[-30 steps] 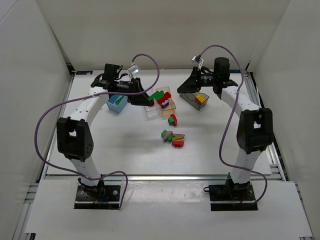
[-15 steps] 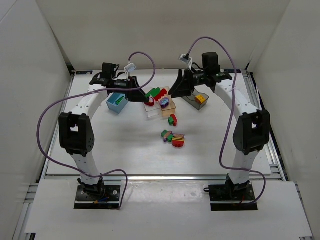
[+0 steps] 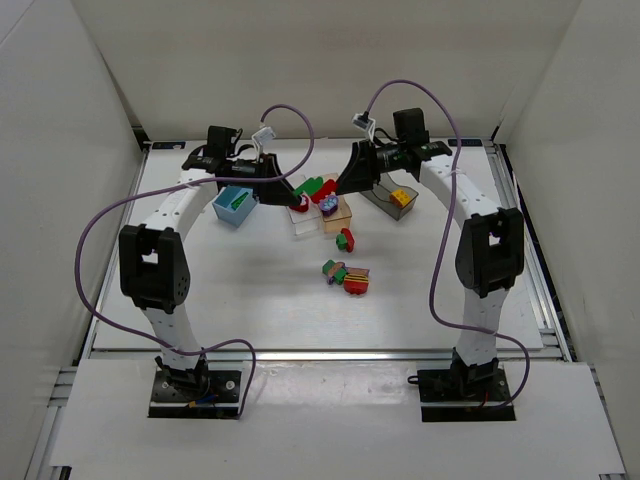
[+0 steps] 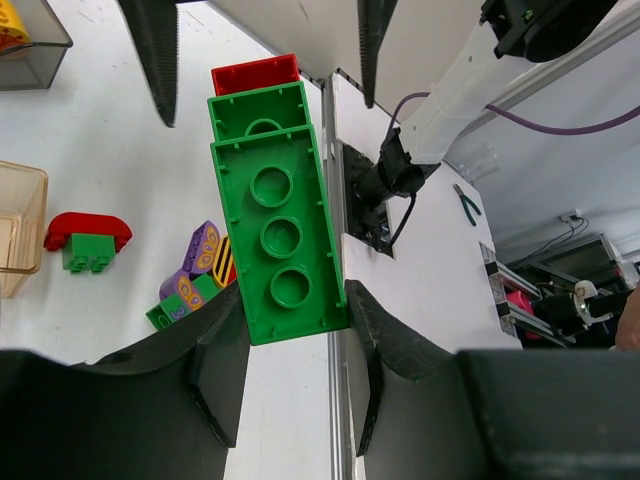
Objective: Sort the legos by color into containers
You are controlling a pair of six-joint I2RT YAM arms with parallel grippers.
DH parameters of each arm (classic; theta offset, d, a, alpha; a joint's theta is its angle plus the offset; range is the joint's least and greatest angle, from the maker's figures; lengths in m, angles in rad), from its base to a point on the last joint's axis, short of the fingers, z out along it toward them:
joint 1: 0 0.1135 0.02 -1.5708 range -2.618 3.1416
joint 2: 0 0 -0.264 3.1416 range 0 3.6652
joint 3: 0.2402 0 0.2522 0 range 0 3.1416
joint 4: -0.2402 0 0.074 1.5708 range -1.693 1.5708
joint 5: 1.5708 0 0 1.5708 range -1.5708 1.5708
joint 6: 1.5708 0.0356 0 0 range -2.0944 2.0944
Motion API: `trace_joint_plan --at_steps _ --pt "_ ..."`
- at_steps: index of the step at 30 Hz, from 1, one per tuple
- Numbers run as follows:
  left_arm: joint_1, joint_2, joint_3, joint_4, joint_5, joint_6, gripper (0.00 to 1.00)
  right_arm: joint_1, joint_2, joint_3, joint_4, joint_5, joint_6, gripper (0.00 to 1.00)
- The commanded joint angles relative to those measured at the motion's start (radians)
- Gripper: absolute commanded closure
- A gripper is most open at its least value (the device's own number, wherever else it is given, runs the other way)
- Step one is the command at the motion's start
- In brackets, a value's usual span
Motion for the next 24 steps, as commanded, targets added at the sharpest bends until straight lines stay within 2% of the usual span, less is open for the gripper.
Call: trace_joint_plan --at_steps 1,6,11,12,14,15,16,18,24 --pt "-0.017 -0.056 0.016 0.011 0.16 -0.003 0.9 0.013 0.014 0.063 0.027 -0.007 0.018 0.05" --pt "-0.031 -0.055 0.013 0.01 0.158 -0.003 0.9 0.026 0.026 0.081 0.061 -0.01 0.039 0.14" --pt "-0.036 -0.047 0.019 0.01 0.158 -0.001 0.9 0.045 0.037 0.09 0.061 -0.027 0.032 0.41" --pt "-0.036 -0.044 0.022 0.01 0.158 -0.003 0.9 0.046 0.035 0.089 0.055 -0.031 0.028 0.5" --pt "-0.037 -0.038 0.028 0.01 0.158 -0.003 0.9 0.051 0.038 0.087 0.048 -0.045 0.012 0.6" --pt "-0.037 -0.036 0.03 0.01 0.155 0.0 0.9 0.054 0.04 0.087 0.024 -0.048 -0.008 0.7" --pt "-0.037 -0.035 0.035 0.01 0.152 0.004 0.9 0.054 0.037 0.086 0.021 -0.051 -0.011 0.76" --pt "-0.034 -0.024 0.053 0.007 0.146 0.007 0.9 0.057 0.032 0.075 -0.002 -0.053 -0.036 0.84" --pt "-0.023 0.008 0.108 0.007 0.124 0.013 0.9 0.066 0.014 0.064 -0.111 -0.042 -0.172 0.99"
